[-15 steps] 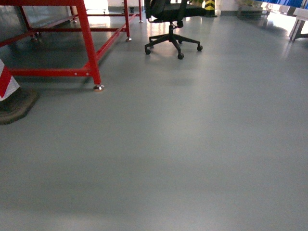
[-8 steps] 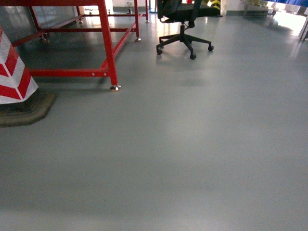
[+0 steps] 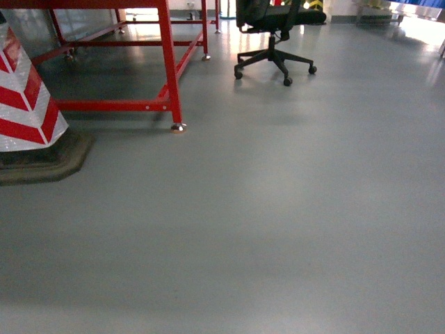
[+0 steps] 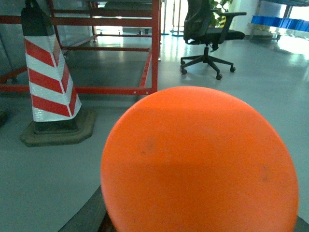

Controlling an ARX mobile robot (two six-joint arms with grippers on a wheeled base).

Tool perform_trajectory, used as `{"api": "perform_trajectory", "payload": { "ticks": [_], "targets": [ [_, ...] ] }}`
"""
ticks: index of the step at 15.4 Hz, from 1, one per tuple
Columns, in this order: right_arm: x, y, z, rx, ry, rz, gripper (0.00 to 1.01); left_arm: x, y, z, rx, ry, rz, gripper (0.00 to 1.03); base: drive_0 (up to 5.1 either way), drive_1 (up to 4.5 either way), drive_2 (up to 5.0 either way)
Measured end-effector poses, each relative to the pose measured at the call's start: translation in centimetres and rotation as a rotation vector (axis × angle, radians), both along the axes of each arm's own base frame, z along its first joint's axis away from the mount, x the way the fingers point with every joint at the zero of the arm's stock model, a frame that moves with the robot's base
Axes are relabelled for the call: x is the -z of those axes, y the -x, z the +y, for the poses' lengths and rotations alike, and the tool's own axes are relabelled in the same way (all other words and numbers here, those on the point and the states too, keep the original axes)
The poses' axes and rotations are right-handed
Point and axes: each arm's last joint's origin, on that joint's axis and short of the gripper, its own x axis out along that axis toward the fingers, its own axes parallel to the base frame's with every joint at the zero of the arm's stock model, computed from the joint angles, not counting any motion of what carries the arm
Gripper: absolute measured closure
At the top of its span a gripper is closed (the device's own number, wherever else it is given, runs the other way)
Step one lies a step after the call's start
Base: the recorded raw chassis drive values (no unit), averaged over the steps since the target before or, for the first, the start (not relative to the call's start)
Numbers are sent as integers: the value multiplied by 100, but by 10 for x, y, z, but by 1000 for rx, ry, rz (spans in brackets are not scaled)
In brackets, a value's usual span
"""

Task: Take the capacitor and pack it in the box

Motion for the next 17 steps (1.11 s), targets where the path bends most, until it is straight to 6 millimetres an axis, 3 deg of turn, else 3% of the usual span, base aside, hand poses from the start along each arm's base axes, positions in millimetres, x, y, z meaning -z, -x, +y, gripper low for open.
{"api": "perform_trajectory", "payload": {
  "ticks": [17],
  "targets": [
    [0,0,0,0,0,1,3,0,0,0,0,0,3,59,-502,239,239]
  ]
}}
